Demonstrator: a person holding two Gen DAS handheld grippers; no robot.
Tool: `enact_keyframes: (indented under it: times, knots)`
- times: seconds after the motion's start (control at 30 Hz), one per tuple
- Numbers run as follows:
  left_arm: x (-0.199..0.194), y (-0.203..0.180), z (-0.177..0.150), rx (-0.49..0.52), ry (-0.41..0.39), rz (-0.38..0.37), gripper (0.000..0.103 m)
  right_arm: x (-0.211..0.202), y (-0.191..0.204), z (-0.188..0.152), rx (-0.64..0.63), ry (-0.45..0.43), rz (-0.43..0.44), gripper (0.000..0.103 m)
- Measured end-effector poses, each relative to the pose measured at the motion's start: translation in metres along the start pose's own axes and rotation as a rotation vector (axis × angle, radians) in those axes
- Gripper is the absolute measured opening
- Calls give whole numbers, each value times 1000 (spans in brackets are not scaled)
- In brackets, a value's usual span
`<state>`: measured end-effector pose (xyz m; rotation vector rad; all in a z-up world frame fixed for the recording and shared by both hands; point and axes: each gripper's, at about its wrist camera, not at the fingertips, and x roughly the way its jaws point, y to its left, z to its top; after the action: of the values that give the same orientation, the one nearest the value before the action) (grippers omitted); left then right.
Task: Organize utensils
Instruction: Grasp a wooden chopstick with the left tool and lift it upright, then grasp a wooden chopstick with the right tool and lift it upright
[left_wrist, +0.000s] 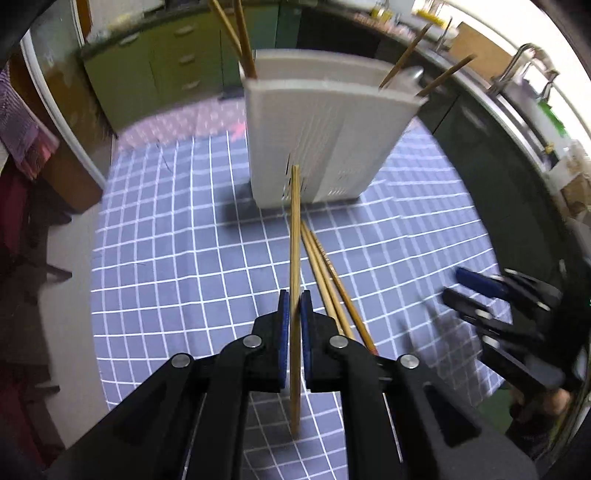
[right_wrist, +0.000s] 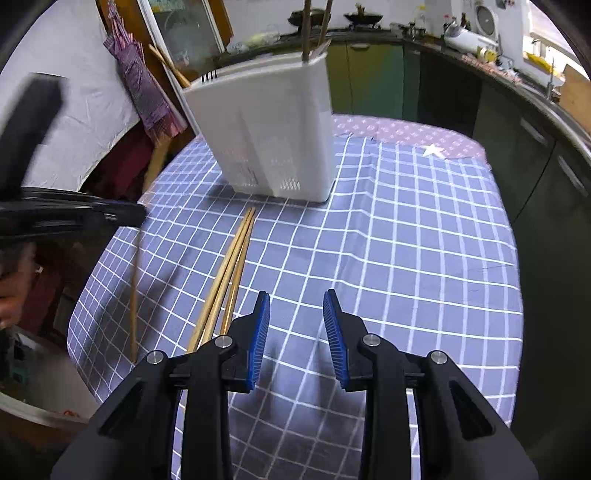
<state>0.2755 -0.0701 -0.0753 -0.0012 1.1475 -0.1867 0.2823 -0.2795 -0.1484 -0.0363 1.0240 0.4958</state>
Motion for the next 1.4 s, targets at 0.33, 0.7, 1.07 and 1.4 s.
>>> enact_keyframes:
  times: [0.33, 0.7, 1.07, 1.4]
  knots:
    - [-57, -2, -33, 110, -228, 30, 6, 72, 40, 43, -69, 198, 30, 24]
    - [-61, 3, -40, 130, -251, 3, 6, 102, 63, 57, -132, 294, -36, 15]
    - [-63, 0, -45, 147, -259, 1, 6, 122, 78, 58, -171, 344, -90, 15]
    - [-64, -6, -46, 164, -262, 5, 6, 93, 77, 60, -156, 232, -65, 7]
